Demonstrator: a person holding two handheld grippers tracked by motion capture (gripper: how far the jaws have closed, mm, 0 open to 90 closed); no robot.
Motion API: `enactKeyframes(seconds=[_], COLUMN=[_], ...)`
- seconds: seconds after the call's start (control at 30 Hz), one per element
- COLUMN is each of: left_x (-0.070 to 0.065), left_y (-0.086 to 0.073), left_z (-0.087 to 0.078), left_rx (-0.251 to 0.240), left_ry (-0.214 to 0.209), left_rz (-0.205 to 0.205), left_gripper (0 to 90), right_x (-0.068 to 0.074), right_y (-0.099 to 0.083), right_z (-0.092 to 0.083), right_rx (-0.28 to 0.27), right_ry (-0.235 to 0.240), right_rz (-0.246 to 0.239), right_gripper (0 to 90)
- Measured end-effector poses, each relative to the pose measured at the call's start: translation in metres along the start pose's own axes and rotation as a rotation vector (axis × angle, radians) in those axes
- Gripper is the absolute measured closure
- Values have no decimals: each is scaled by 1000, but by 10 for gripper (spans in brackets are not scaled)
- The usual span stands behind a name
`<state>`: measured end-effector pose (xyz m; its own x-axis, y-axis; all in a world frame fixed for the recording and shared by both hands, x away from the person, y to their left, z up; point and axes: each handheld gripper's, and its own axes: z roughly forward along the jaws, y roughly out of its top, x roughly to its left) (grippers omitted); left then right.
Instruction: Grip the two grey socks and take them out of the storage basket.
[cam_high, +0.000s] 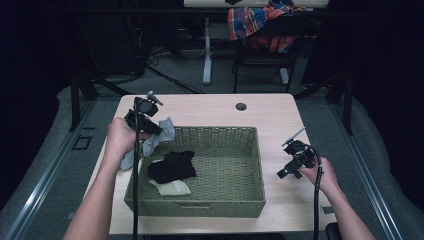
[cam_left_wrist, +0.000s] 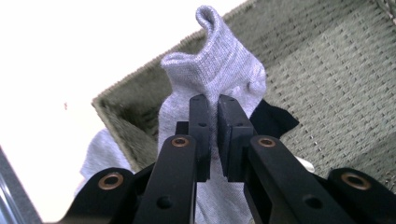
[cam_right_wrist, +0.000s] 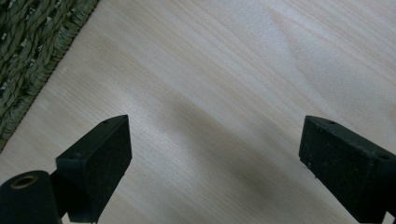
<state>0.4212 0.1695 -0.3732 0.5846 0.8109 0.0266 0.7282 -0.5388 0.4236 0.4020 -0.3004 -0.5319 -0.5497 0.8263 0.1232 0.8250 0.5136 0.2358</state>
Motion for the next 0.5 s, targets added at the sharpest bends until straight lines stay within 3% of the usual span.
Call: enactKeyframes(seconds=[0.13,0.2,0.27,0.33,0.5], left_x=[1,3,4,9,18], left_y=[6,9,10,12,11], left_z=[-9,-13,-17,-22,-29], left_rx=[-11,-17,-26,-31,-32], left_ry=[15,26,39,49,74], left_rz=[5,7,4,-3,-22], left_gripper=[850,849,849,849,849], right_x=[-1,-2,-1,-3,-3], right_y=[0,2,0,2,1], right_z=[-1,-3,-1,-4,-3], right_rx=[9,45,7,51,36], right_ry=[-4,-12,-6,-14,-11], right_rz=[-9,-40,-8,-52,-38], right_gripper=[91,91,91,91,91])
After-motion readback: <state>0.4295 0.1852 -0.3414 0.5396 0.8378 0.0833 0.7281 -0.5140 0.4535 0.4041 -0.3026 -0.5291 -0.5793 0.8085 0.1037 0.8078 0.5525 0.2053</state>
